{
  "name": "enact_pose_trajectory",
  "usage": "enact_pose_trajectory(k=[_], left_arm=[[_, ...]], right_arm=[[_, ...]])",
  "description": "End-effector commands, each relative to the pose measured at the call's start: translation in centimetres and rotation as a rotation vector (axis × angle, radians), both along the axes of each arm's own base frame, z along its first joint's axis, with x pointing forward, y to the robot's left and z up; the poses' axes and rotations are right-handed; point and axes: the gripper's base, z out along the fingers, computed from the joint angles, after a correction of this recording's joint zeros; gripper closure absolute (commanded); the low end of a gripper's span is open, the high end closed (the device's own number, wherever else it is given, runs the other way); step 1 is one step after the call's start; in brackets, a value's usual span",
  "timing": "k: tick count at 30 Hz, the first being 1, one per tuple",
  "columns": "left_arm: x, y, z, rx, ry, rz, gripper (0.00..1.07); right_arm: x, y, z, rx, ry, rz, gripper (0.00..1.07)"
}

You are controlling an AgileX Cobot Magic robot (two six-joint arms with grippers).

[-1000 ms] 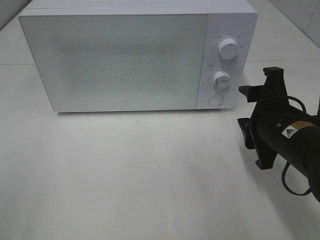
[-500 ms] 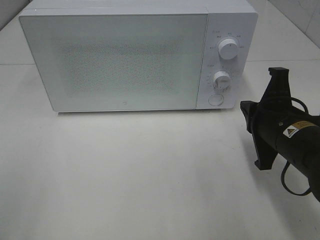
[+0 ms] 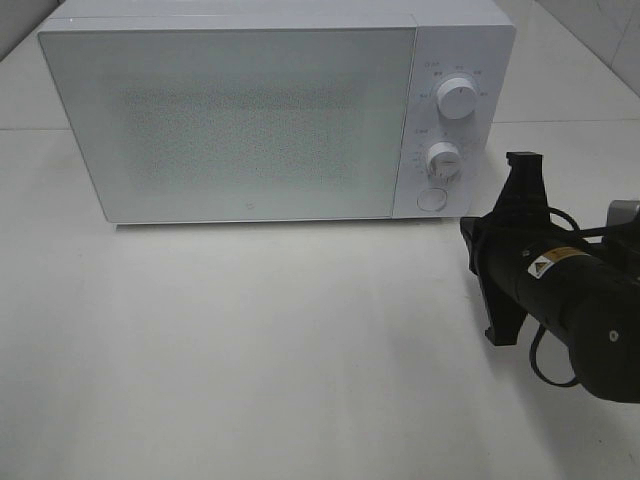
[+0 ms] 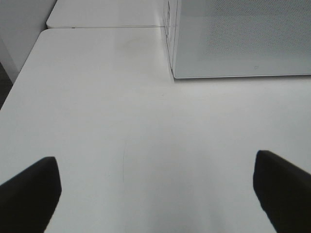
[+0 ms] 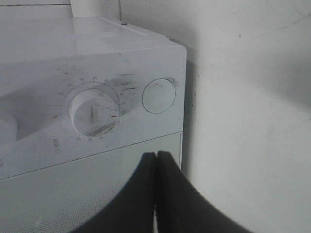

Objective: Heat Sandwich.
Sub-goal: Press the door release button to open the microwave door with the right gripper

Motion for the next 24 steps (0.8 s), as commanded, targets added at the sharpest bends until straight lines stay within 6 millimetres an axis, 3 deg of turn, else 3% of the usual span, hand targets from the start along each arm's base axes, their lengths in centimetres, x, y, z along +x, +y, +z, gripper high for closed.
enact_pose_trajectory(k=[1,12,24], left_arm=[[-0.3,-0.1,0.0,-0.004,-0.035,-0.006,0.05],[-0.3,-0.1,0.0,-0.004,-0.035,-0.006,0.05],[-0.3,-0.1,0.0,-0.004,-0.035,-0.006,0.05]], right_arm=[[0.6,0.5,-0.1,0.007,-0.001,0.012,1.07],[3.5,1.3,-1.8,-0.005,0.043,0.022,1.07],[6.7,0.2,-2.9,-0.010,0.070,-0.027,1.07]])
